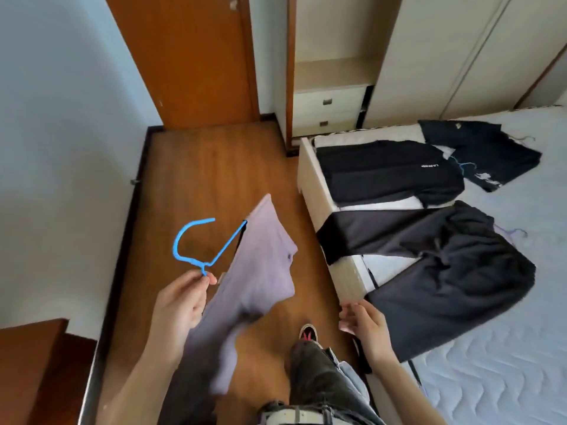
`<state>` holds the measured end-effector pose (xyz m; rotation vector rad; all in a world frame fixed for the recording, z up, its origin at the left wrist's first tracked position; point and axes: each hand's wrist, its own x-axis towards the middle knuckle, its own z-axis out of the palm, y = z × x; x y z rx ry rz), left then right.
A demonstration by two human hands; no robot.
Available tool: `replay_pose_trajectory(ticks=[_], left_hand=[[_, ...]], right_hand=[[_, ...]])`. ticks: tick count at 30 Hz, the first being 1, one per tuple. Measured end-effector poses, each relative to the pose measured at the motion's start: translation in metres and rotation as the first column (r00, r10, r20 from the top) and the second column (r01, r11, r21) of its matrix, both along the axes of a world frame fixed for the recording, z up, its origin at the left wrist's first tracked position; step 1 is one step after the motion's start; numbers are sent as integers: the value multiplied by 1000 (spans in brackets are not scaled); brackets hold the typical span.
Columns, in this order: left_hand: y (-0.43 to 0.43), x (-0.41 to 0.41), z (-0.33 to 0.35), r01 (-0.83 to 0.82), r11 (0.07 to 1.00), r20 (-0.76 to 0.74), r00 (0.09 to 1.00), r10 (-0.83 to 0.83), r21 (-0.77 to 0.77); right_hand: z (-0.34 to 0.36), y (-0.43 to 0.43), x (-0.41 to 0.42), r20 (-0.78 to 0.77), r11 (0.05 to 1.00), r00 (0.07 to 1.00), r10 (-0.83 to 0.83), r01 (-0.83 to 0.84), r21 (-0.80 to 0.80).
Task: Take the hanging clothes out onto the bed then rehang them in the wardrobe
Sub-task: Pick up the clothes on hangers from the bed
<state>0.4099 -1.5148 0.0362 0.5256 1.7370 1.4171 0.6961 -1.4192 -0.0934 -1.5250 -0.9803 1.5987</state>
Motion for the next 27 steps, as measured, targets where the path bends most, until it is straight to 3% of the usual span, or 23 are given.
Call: replay_pose_trajectory(ticks=[6,14,17,21,27], left_hand=[[39,-72,-42,-212,969,-13,977,212,-124],[126,-156,-44,-490,843,-173,871,460,-223],[158,-185,-43,-516,817,-285,849,446,-258],[213,-218,-46,-478,823,-319,867,384,-308],[368,-291,-65,-400,863,-373,886,276,-310]], right_hand=[[-20,88,-71,31,990,992,123,-120,-73],[-8,269,-190,0,952,952,305,-304,-39],[1,336,-226,-18,945,946,324,-325,-36],[1,410,-261,-62,949,950,306,-309,-57],[-26,534,-305,-17,969,974,226,-227,-94]])
